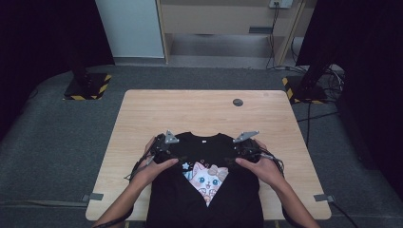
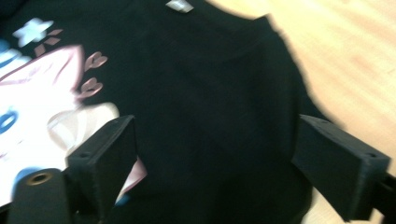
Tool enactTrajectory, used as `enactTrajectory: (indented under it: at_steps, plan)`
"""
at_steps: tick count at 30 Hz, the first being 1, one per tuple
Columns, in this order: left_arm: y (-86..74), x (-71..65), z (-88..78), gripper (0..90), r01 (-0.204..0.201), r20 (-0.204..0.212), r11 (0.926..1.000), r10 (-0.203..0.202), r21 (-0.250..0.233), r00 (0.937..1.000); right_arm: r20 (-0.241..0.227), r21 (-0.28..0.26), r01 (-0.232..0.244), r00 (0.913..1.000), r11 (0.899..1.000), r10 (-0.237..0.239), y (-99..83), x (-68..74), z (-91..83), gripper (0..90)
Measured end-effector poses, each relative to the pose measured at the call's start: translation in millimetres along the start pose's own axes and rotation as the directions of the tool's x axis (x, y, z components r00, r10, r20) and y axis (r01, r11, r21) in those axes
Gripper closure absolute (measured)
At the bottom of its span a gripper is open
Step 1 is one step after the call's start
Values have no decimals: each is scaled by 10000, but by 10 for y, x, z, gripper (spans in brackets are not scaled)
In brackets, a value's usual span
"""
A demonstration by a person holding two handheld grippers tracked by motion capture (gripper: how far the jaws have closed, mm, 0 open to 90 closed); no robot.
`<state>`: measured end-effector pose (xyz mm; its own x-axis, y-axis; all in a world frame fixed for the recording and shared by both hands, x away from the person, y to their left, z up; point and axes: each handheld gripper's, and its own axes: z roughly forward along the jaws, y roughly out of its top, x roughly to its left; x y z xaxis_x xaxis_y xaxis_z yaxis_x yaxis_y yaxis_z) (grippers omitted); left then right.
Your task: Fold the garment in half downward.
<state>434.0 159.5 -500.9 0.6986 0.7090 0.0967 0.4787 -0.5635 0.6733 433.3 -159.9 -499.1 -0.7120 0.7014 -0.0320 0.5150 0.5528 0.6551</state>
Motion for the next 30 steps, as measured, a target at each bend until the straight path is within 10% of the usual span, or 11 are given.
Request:
enactTrajectory:
  at_steps: [14,30]
  plan:
    - [285,316,381,74,604,-506,9951,-565,786,9971,419,929,-562,9977,9941,524,308,-341,370,336]
    - [239,544,498,134,1109,-454,9866,-1062,1200,9933,140,1414,-620,9981,9880,606,297,-481,526,396]
